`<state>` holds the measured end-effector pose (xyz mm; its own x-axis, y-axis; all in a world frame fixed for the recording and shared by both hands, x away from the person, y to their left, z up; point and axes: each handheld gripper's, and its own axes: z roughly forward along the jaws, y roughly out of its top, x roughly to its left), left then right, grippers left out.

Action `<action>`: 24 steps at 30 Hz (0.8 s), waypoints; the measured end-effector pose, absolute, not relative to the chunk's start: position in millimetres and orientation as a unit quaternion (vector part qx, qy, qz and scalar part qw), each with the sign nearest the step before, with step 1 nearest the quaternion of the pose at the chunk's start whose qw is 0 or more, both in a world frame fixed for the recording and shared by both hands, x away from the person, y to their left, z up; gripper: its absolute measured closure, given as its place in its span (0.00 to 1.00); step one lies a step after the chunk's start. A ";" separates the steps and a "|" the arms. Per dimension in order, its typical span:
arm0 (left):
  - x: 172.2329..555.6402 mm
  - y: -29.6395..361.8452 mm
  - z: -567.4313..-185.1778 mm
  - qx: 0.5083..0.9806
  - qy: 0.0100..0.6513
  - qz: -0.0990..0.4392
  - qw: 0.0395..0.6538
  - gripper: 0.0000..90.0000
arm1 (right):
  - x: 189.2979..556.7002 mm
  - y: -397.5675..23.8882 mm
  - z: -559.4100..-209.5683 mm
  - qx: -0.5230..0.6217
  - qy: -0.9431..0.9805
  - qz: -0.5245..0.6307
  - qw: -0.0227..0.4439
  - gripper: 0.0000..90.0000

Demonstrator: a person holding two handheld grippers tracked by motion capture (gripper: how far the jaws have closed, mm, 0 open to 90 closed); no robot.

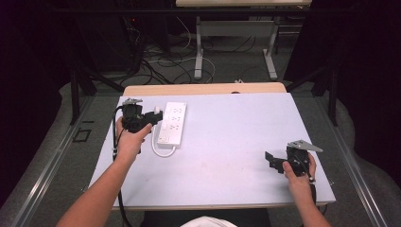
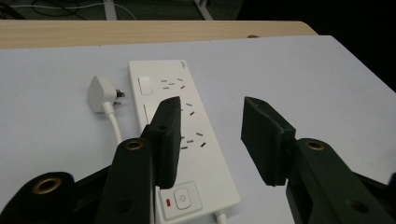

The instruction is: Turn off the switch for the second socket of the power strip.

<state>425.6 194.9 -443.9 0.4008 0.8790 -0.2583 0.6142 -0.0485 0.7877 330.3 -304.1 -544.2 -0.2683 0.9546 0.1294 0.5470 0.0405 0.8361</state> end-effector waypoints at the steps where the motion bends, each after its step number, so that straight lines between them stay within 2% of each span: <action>1: 429.0 191.5 -441.0 0.710 0.525 0.150 0.444 0.65 | 330.3 -304.1 -544.3 0.553 0.679 0.417 0.244 0.07; 24: 465.3 170.5 -440.8 0.722 0.529 0.167 0.413 0.82 | 331.6 -303.4 -545.8 0.550 0.684 0.415 0.241 0.08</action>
